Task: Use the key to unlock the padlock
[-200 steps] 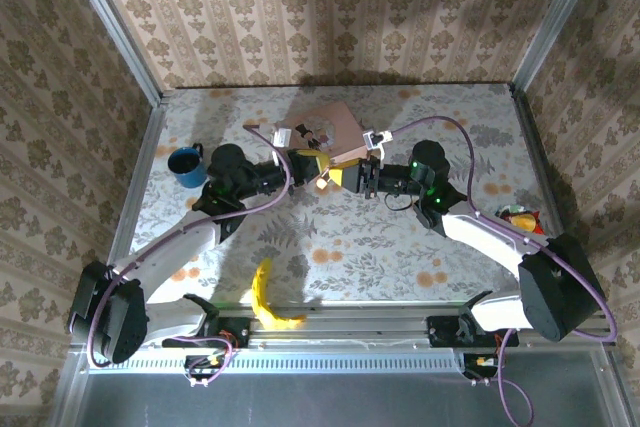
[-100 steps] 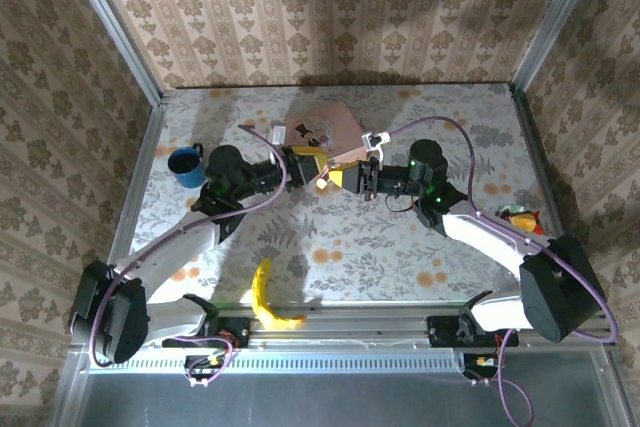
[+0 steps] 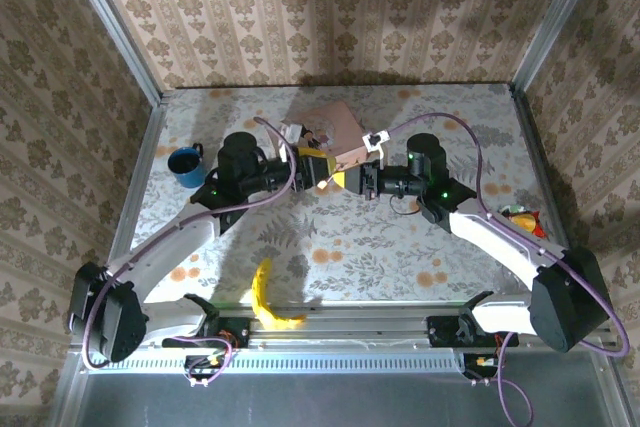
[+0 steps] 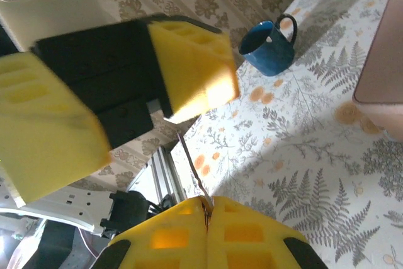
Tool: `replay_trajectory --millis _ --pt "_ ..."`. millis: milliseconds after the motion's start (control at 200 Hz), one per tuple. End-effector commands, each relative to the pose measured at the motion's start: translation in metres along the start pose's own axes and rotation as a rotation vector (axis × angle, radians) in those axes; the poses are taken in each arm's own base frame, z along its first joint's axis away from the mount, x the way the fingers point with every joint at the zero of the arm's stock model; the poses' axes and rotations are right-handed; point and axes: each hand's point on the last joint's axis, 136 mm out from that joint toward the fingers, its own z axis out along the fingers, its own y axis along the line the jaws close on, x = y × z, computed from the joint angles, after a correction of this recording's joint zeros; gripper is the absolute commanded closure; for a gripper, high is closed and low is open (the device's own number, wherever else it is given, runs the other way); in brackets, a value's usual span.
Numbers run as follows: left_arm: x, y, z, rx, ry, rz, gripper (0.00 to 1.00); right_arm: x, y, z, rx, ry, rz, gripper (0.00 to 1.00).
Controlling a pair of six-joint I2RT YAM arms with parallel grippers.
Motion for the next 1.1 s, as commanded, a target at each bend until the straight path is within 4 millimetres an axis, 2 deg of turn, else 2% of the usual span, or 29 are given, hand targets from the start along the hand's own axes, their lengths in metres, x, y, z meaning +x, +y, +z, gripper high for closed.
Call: replay_trajectory --millis 0,295,380,420,490,600,715,745,810,880,1050,1095 --pt "0.005 0.005 0.003 -0.026 0.036 0.029 0.42 0.000 0.008 -0.004 0.009 0.019 -0.013 1.00" --pt "0.011 0.010 0.009 -0.026 0.060 0.006 0.45 -0.001 0.017 -0.004 -0.028 0.033 -0.015 1.00" --pt "0.012 0.009 0.009 -0.018 0.065 0.002 0.50 -0.002 0.018 -0.003 -0.034 0.038 -0.014 1.00" --pt "0.011 0.009 0.009 -0.016 0.062 0.002 0.53 -0.002 0.019 -0.003 -0.038 0.042 -0.013 1.00" --pt "0.015 0.005 0.009 0.011 0.073 -0.001 0.65 -0.001 0.019 -0.002 -0.044 0.047 -0.010 1.00" --pt "0.013 0.004 0.010 0.023 0.058 -0.005 0.76 -0.001 0.019 0.000 -0.057 0.057 -0.002 1.00" --pt "0.011 0.006 0.010 0.037 0.037 -0.031 1.00 0.000 0.018 0.002 -0.060 0.062 0.005 1.00" --pt "0.010 0.007 0.010 0.038 0.031 -0.043 1.00 0.000 0.017 0.002 -0.060 0.060 0.003 1.00" --pt "0.009 0.010 0.009 0.049 0.014 -0.077 1.00 -0.001 0.020 0.001 -0.083 0.057 -0.004 0.70" --pt "0.005 0.011 0.005 0.081 -0.016 -0.114 1.00 -0.005 0.026 -0.002 -0.144 0.047 -0.004 0.53" --pt "0.000 0.006 -0.003 0.121 -0.042 -0.142 1.00 -0.016 0.027 0.002 -0.205 0.026 0.023 0.40" --pt "0.000 0.004 -0.004 0.127 -0.041 -0.140 1.00 -0.019 0.028 0.004 -0.225 0.022 0.025 0.40"
